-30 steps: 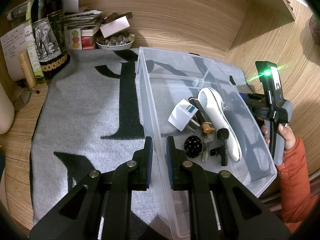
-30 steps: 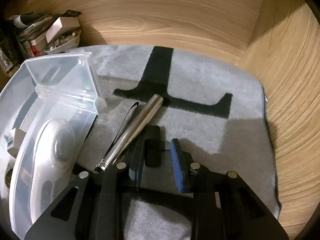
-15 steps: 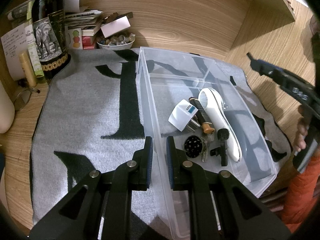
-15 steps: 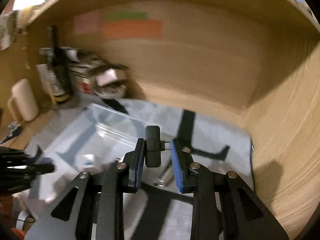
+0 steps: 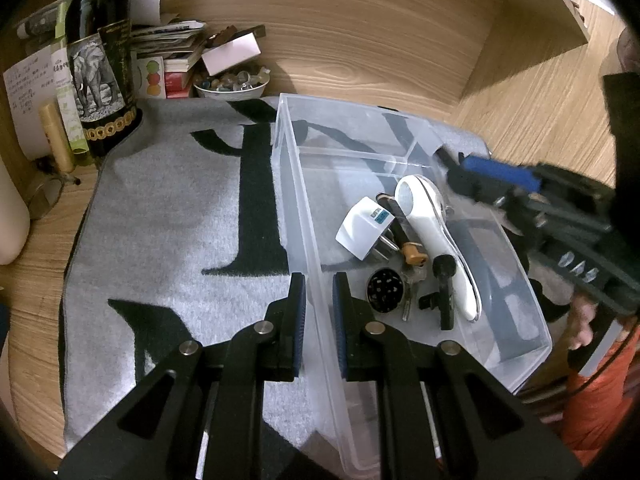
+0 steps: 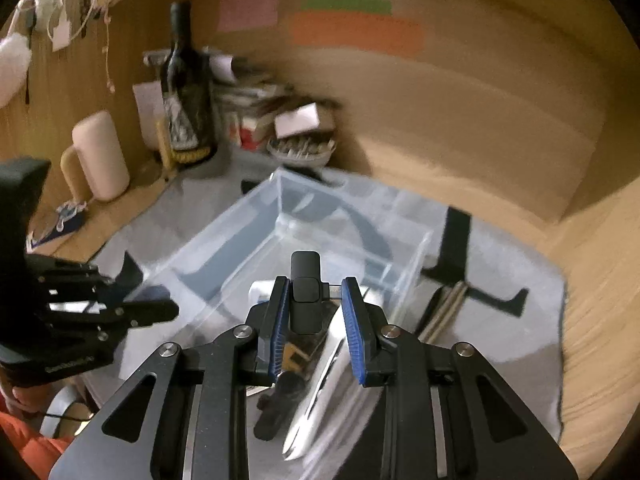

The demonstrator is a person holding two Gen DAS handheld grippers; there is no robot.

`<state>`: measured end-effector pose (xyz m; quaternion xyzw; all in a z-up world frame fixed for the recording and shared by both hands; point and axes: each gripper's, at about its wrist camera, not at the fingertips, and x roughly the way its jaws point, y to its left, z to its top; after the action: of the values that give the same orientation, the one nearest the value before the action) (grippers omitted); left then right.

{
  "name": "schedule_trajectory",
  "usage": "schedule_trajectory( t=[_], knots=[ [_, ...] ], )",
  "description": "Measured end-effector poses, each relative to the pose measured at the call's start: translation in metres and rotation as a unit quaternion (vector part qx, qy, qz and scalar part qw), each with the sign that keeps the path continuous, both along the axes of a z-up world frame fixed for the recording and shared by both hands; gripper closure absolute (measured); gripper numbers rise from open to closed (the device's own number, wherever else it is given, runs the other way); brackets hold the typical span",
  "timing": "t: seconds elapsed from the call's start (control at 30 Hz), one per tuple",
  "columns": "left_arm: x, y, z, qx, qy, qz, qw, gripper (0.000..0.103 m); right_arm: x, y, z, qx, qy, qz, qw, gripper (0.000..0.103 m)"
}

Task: Organize rigid objects
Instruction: 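Lower the black pen-like item into the box and release it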

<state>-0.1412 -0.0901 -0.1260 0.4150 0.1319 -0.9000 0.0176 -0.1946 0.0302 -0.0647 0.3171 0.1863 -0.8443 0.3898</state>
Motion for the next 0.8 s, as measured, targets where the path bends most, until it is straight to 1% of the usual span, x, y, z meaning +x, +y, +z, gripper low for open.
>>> schedule_trajectory(
  t=[0.07,0.17,0.2,0.27,0.33,0.4,0.5,0.6,0.7,0.8],
  knots=[
    [0.001,0.000,0.000,0.001,0.001,0.000,1.0000,0.090,-0.002,-0.005,-0.009,0.016,-0.012,0.000,1.000,0.079],
    [0.002,0.000,0.001,0.002,0.001,0.001,1.0000,0.090,-0.005,-0.003,-0.013,0.019,-0.020,-0.002,1.000,0.079],
    [0.002,0.000,0.001,0.002,0.001,0.000,1.0000,0.090,-0.006,-0.001,-0.012,0.017,-0.021,-0.003,1.000,0.079],
    [0.002,0.000,0.001,0.002,0.001,0.000,1.0000,0.090,-0.007,0.004,-0.009,0.007,-0.023,-0.009,1.000,0.074],
    [0.002,0.000,0.001,0.002,0.001,0.000,1.0000,0.090,-0.009,0.011,-0.003,-0.006,-0.025,-0.015,1.000,0.071],
    [0.002,0.000,0.000,0.002,0.001,0.001,1.0000,0.090,-0.011,0.017,0.003,-0.016,-0.023,-0.022,0.999,0.071],
    [0.002,0.000,0.000,0.002,0.001,0.001,1.0000,0.090,-0.014,0.030,0.016,-0.030,-0.004,-0.041,0.999,0.071],
    [0.002,0.000,0.001,0.002,0.002,0.001,1.0000,0.090,-0.024,0.047,0.029,-0.034,0.024,-0.074,0.996,0.071],
    [0.002,0.000,0.000,0.002,0.001,0.001,1.0000,0.090,-0.042,0.062,0.033,-0.042,0.023,-0.104,0.993,0.071],
    [0.002,0.000,0.001,0.002,0.001,0.001,1.0000,0.090,-0.062,0.071,0.030,-0.042,0.013,-0.129,0.991,0.071]
  ],
)
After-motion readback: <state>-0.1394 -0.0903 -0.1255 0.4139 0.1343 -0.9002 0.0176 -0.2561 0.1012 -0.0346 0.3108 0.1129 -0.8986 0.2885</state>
